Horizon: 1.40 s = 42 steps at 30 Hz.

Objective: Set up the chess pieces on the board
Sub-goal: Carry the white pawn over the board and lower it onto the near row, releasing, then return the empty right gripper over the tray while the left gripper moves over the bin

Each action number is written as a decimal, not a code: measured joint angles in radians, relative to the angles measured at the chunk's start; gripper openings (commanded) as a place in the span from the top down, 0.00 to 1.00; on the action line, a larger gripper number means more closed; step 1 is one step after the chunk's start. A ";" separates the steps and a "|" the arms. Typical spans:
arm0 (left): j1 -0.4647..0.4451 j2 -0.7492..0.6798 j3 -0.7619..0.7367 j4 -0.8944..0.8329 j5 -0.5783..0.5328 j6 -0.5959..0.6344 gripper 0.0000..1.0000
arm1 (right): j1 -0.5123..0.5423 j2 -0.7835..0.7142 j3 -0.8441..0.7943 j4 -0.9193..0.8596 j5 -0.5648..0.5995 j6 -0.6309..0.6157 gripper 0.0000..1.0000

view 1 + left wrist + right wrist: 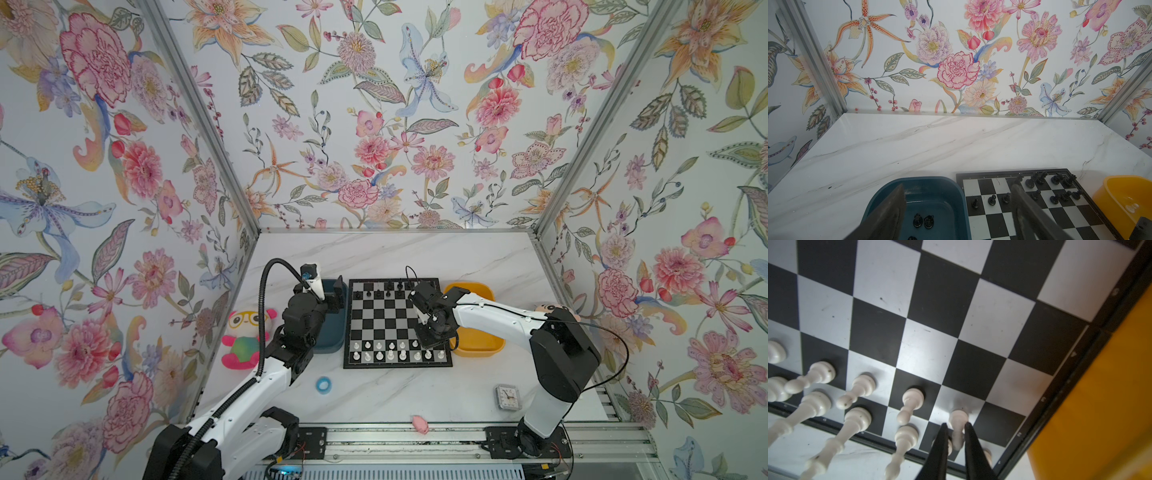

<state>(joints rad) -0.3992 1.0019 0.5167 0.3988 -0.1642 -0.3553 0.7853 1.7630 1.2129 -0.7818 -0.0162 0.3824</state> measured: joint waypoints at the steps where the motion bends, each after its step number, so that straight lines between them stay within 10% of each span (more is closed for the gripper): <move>1: 0.000 0.000 0.000 0.000 0.000 0.000 0.20 | 0.000 0.000 0.001 0.000 -0.002 0.000 0.74; 21: 0.000 -0.013 0.035 -0.085 -0.026 0.000 0.20 | -0.097 -0.097 0.196 -0.006 0.036 -0.080 0.72; 42: 0.047 0.244 0.466 -0.600 -0.078 -0.022 0.21 | -0.267 -0.133 0.200 0.172 -0.064 -0.126 0.73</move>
<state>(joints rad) -0.3523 1.2461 0.9829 -0.2008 -0.2420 -0.3775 0.5186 1.6299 1.4128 -0.6094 -0.0807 0.2565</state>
